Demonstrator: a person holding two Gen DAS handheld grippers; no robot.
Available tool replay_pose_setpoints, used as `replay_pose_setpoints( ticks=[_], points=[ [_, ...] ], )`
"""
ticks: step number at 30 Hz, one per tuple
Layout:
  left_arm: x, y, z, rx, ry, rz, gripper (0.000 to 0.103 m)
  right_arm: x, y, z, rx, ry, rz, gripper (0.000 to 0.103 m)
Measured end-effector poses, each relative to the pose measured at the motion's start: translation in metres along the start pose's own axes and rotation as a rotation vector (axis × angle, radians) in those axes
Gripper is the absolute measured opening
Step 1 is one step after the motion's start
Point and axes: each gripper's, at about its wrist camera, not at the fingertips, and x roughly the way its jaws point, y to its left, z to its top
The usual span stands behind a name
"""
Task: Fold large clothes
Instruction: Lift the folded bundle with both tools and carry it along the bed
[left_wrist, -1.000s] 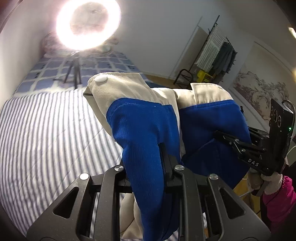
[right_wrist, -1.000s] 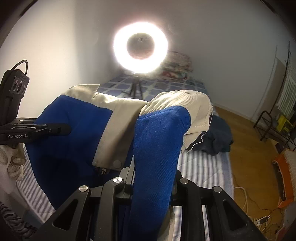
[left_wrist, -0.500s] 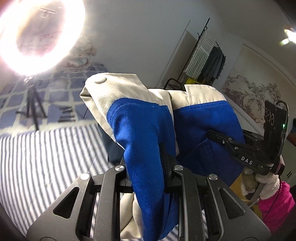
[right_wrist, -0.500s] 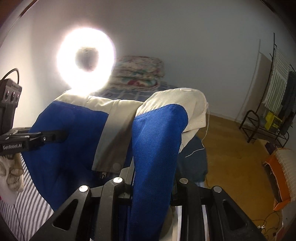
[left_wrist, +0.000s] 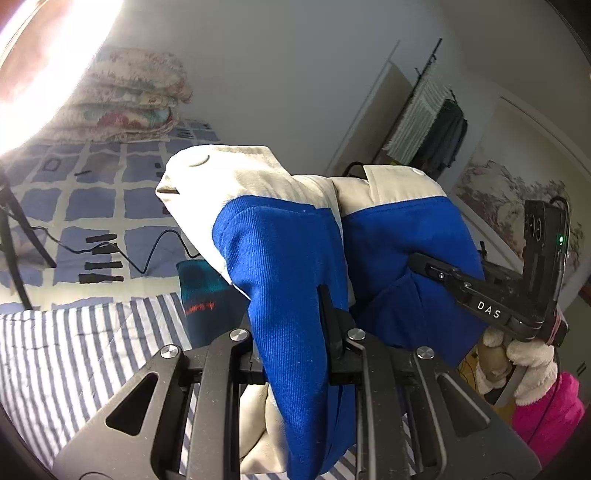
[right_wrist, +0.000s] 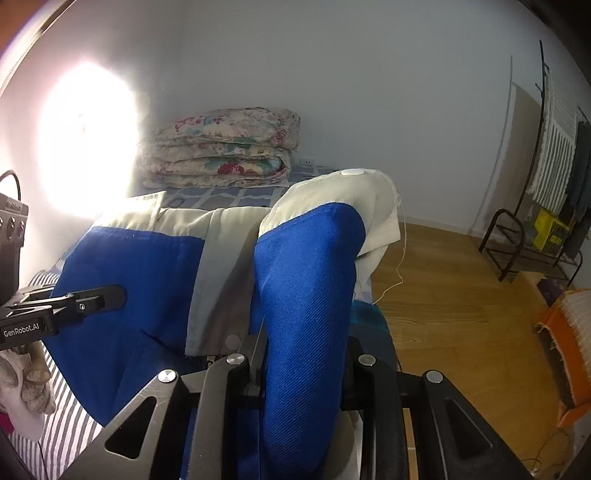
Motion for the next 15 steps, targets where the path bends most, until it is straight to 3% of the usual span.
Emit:
replay_pose_setpoints(
  ticks=[9, 14, 15],
  points=[
    [0.057, 0.044, -0.011, -0.024, 0.038, 0.088, 0.017, 0.087, -0.050, -0.016, 0.044, 0.094, 0.021, 0.025],
    [0.078, 0.058, -0.026, 0.013, 0.069, 0.160, 0.029, 0.124, -0.082, -0.044, 0.133, 0.170, -0.013, 0.049],
    [0.081, 0.060, -0.029, 0.016, 0.072, 0.175, 0.037, 0.130, -0.086, -0.049, 0.141, 0.182, -0.031, 0.061]
  ],
)
